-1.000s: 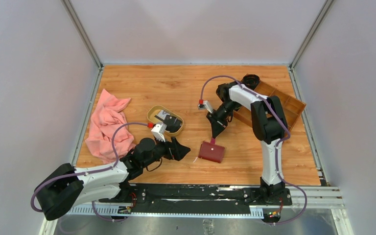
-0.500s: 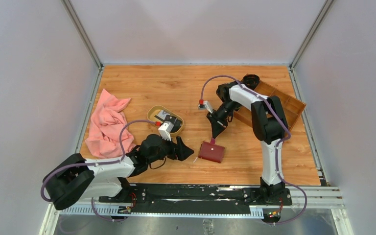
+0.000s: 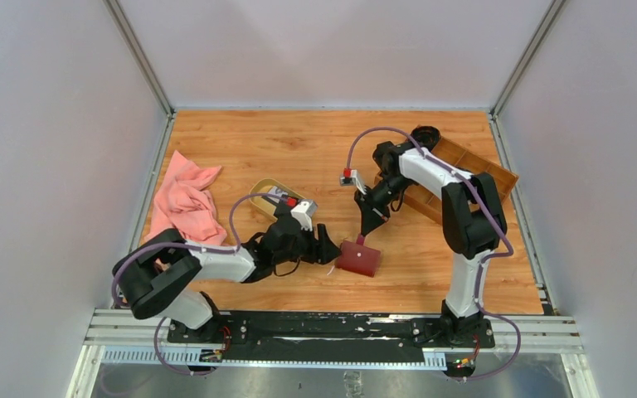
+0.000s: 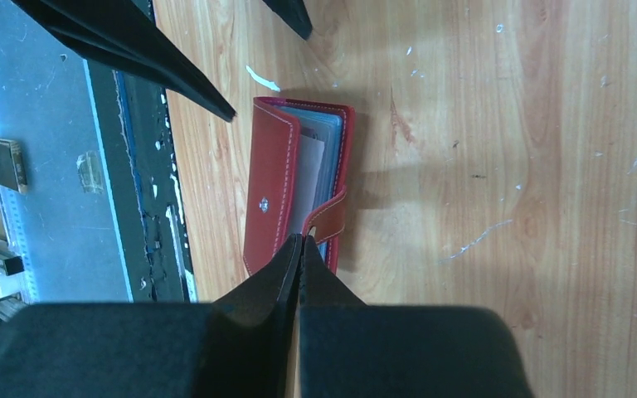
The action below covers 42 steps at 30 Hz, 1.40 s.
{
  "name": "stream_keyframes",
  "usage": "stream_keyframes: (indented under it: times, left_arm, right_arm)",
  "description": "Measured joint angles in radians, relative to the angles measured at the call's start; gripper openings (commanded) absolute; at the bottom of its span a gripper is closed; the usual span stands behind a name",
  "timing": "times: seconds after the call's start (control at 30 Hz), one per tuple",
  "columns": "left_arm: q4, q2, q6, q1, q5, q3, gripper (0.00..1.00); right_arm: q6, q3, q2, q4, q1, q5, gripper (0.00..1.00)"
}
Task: Put the credit cards into the card holder
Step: Close the card holder at the center of the board.
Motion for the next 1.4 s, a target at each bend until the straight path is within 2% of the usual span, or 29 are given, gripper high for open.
stream_keyframes:
  times: [0.37, 0.63, 0.83, 1.4]
  left_arm:
    - [0.016, 0.182, -0.005, -0.028, -0.021, 0.105, 0.62]
    - [0.063, 0.256, -0.035, -0.028, -0.046, 0.144, 0.47]
    - [0.097, 0.284, -0.062, -0.028, -0.064, 0.148, 0.42]
    - [0.106, 0.287, -0.084, -0.028, -0.066, 0.146, 0.40]
  right_arm:
    - [0.049, -0.066, -0.035, 0.103, 0.004, 0.014, 0.00]
    - [0.058, -0.093, -0.035, 0.132, 0.016, 0.014, 0.00]
    - [0.058, -0.135, -0.051, 0.147, 0.017, 0.013, 0.00]
    - [0.071, -0.235, -0.112, 0.251, 0.077, 0.055, 0.00]
